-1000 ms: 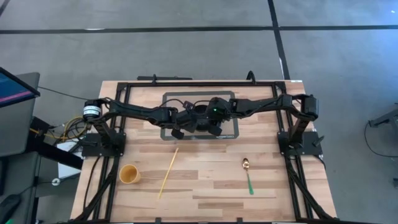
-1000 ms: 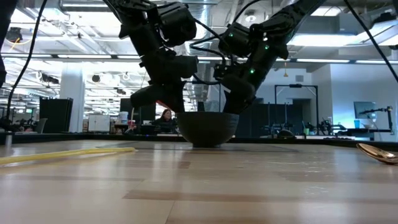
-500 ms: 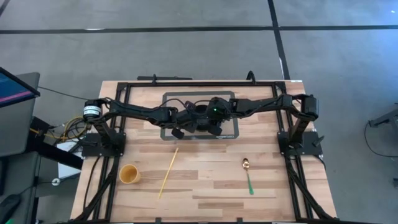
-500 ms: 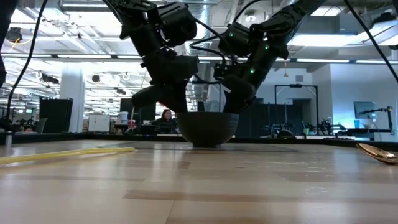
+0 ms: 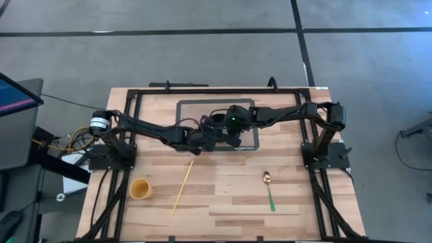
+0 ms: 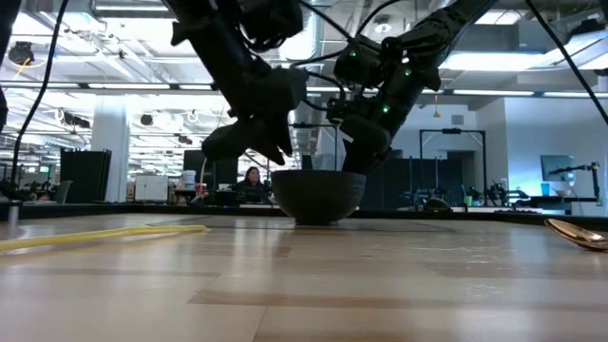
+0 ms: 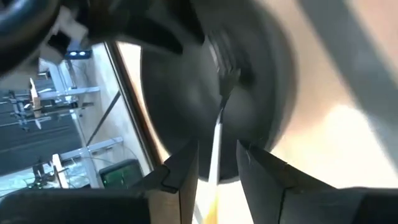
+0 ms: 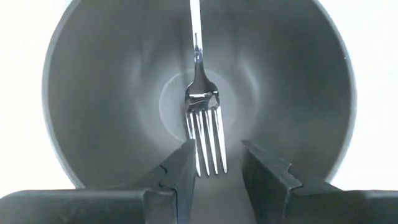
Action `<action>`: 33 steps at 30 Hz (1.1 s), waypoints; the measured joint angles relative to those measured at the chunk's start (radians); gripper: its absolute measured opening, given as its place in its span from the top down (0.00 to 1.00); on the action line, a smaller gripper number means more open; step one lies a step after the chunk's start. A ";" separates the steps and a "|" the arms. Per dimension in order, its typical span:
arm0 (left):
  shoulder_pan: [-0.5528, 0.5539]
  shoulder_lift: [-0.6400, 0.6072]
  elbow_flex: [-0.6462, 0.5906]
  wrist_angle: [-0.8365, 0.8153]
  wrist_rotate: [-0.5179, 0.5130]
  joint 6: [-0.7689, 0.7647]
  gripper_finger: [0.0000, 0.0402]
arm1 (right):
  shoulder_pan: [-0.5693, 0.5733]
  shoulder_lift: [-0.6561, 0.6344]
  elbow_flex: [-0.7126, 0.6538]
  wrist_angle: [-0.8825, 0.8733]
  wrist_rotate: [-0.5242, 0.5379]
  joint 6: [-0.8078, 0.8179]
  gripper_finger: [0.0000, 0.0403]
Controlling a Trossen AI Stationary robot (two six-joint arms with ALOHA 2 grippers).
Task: Pick & Place Utensil
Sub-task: Put the green spoon into the black bowl
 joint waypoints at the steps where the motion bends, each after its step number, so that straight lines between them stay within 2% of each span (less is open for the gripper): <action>1: -0.015 0.000 0.000 0.000 -0.004 -0.022 0.72 | 0.000 0.000 0.000 0.000 0.000 0.000 0.71; 5: -0.067 0.000 0.000 0.001 -0.021 -0.127 0.72 | 0.000 0.000 0.000 0.000 0.000 0.000 0.71; 13: -0.131 -0.010 0.000 -0.002 -0.159 -0.328 0.72 | 0.000 0.000 0.000 0.000 0.000 0.000 0.71; 20: -0.161 -0.130 0.000 -0.034 -0.158 -0.451 0.72 | 0.002 0.000 0.021 -0.004 0.000 0.000 0.71; 22: -0.160 -0.192 0.000 -0.082 -0.110 -0.518 0.72 | 0.005 -0.001 0.036 -0.001 0.001 0.000 0.71; 27: -0.135 -0.364 -0.046 -0.150 0.121 -0.769 0.72 | 0.018 -0.001 0.090 -0.070 0.000 0.000 0.71; 29: -0.128 -0.425 -0.101 -0.147 0.165 -0.817 0.73 | 0.023 -0.002 0.111 -0.113 0.000 0.000 0.71; 33: -0.128 -0.529 -0.241 -0.139 0.182 -0.871 0.75 | 0.038 -0.002 0.161 -0.188 0.001 0.000 0.71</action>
